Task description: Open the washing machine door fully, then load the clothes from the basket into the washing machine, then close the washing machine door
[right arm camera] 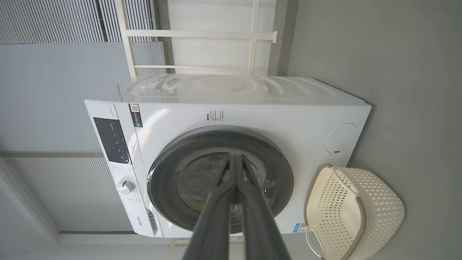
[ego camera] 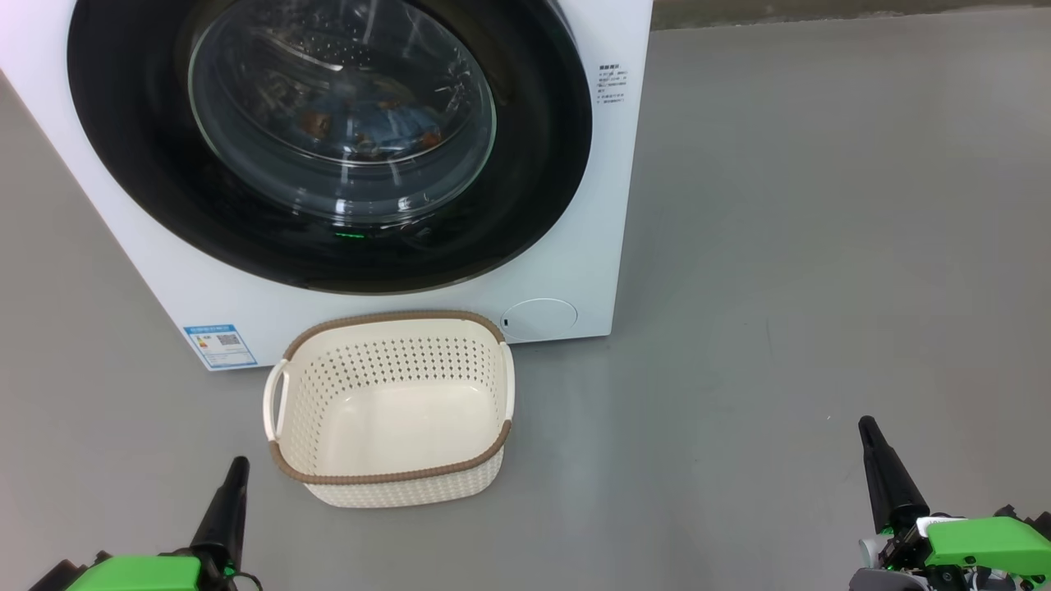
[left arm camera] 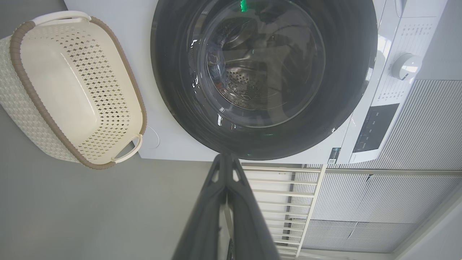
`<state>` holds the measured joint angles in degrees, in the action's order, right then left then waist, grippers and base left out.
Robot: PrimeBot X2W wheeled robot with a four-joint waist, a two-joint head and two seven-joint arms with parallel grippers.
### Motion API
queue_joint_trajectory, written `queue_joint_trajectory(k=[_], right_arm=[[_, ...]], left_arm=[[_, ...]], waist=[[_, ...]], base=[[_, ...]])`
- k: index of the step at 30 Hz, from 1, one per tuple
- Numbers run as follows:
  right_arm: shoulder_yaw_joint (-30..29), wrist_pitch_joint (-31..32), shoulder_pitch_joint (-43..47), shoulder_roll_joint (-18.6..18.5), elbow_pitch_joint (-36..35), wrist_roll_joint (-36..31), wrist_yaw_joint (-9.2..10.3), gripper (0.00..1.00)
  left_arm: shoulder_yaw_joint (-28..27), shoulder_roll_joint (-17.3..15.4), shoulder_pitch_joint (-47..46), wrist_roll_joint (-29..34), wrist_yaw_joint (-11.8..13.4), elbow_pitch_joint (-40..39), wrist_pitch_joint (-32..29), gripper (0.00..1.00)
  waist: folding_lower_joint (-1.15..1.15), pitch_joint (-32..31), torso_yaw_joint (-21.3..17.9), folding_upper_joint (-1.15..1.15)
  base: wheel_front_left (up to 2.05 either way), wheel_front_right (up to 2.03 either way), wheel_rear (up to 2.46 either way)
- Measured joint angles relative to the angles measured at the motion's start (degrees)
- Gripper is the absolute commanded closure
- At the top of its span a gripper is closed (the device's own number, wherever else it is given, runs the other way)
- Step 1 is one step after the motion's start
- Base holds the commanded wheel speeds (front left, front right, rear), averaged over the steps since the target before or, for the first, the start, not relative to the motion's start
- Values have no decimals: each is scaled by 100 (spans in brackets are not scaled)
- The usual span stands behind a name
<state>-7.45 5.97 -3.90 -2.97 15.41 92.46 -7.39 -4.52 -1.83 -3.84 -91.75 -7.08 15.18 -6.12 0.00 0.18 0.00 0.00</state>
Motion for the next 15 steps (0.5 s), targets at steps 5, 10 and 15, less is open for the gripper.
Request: queue_joint_trajectory(k=[5, 10, 15], right_arm=[[-3, 0, 0, 1, 0, 0, 0, 100], [-7, 0, 0, 2, 0, 0, 0, 100], [-8, 0, 0, 2, 0, 0, 0, 100]], left_arm=[[0, 0, 0, 0, 0, 0, 0, 100], [-1, 0, 0, 0, 0, 0, 0, 100], [-1, 0, 0, 0, 0, 0, -1, 100]], waist=[[0, 0, 0, 0], [0, 0, 0, 0], [0, 0, 0, 0]], base=[[0, 0, 0], [0, 0, 0], [0, 0, 0]])
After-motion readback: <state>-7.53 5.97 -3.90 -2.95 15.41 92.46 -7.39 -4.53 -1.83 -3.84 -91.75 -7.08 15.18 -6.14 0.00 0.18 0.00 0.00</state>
